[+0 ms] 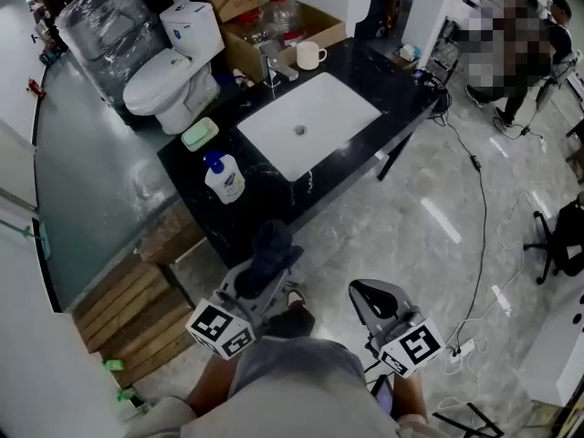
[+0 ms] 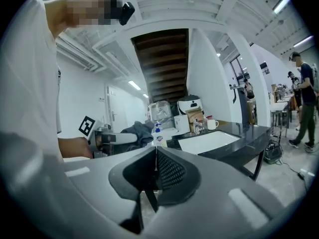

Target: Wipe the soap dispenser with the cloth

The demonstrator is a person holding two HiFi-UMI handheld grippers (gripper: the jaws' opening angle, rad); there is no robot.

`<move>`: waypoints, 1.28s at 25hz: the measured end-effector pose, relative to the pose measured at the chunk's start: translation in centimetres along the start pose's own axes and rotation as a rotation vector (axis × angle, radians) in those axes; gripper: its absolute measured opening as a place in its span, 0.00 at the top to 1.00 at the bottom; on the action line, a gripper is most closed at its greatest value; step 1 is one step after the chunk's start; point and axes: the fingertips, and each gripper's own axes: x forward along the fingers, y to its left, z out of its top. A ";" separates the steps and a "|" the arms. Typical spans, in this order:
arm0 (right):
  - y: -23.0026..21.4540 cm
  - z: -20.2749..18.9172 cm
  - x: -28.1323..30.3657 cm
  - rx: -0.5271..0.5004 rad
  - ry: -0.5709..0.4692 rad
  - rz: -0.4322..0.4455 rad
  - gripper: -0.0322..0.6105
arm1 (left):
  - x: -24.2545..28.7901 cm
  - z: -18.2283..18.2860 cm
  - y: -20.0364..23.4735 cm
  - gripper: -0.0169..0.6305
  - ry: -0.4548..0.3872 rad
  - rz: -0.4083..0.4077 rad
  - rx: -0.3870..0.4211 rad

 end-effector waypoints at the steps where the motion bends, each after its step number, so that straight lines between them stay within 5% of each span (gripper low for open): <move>1: -0.3 0.2 0.6 -0.001 -0.001 0.010 0.95 | 0.1 0.2 0.4 0.81 -0.002 0.009 0.001; 11: 0.6 1.6 7.6 -0.020 -0.013 0.205 0.95 | -3.2 1.4 5.5 0.81 -0.049 0.170 -0.002; 18: 1.9 3.1 11.4 -0.156 0.030 0.354 0.95 | -5.2 1.7 9.0 0.81 -0.105 0.289 -0.055; 32: -2.4 6.3 20.8 -0.187 0.078 0.616 0.95 | -1.8 3.2 15.8 0.81 -0.127 0.507 -0.092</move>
